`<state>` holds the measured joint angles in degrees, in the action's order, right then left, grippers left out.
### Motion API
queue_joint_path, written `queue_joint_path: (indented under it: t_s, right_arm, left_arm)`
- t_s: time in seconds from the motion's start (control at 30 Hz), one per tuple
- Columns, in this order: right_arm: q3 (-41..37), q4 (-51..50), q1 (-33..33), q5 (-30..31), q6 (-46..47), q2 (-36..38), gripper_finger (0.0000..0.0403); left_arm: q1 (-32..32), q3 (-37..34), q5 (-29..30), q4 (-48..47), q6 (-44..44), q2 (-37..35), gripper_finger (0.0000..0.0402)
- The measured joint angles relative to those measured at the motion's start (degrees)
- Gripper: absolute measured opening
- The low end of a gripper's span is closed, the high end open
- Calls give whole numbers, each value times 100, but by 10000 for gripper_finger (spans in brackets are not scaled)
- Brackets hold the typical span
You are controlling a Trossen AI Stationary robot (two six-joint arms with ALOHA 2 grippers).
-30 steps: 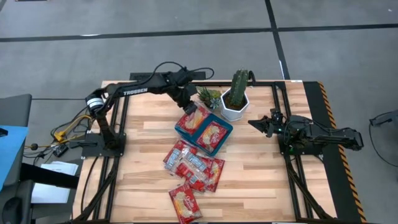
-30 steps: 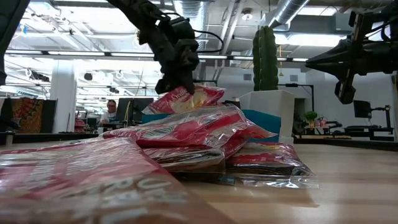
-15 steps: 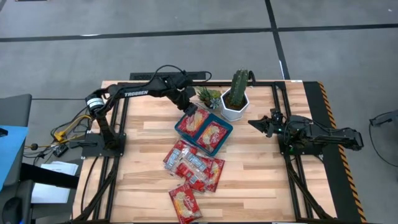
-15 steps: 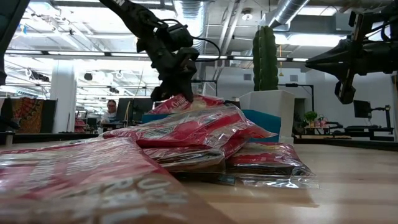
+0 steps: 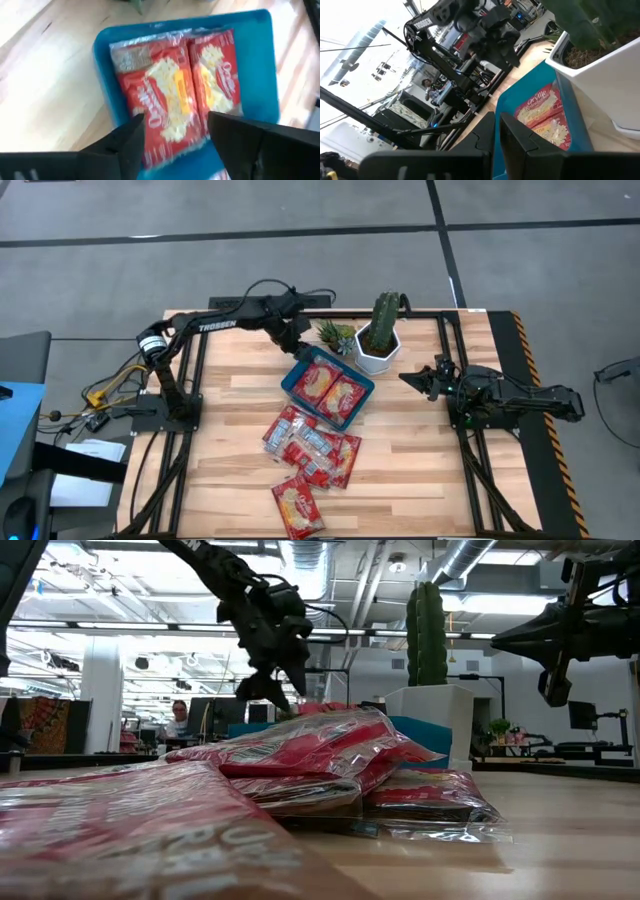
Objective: Sort popcorn bags into baskets
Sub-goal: Put the popcorn bag into the blue bin
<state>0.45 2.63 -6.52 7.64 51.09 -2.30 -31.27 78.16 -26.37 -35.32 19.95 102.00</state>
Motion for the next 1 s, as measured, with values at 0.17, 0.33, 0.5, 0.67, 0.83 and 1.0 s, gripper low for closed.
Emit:
queue_joint_path:
  t_s: [0.17,0.33,0.5,0.67,0.83,1.0]
  right_arm:
    - [0,0,1,0,-4,0,52]
    - [0,0,0,0,-48,0,52]
    - [0,0,2,-2,-57,2,52]
    - [0,-1,2,-2,-57,-1,52]
    - [0,-2,2,-4,-55,0,52]
    - [0,-2,2,-7,-55,0,52]
  left_arm:
    - [147,551,-547,-1665,-511,-381,205]
    - [1150,591,-32,-2634,-399,-1209,193]
    - [2695,245,1312,-2234,1773,-1982,196]
    - [4283,-717,2668,-1412,4450,-2633,214]
    - [5712,-1943,3535,45,6886,-2858,245]
    - [6772,-2717,4198,1144,8749,-2623,260]
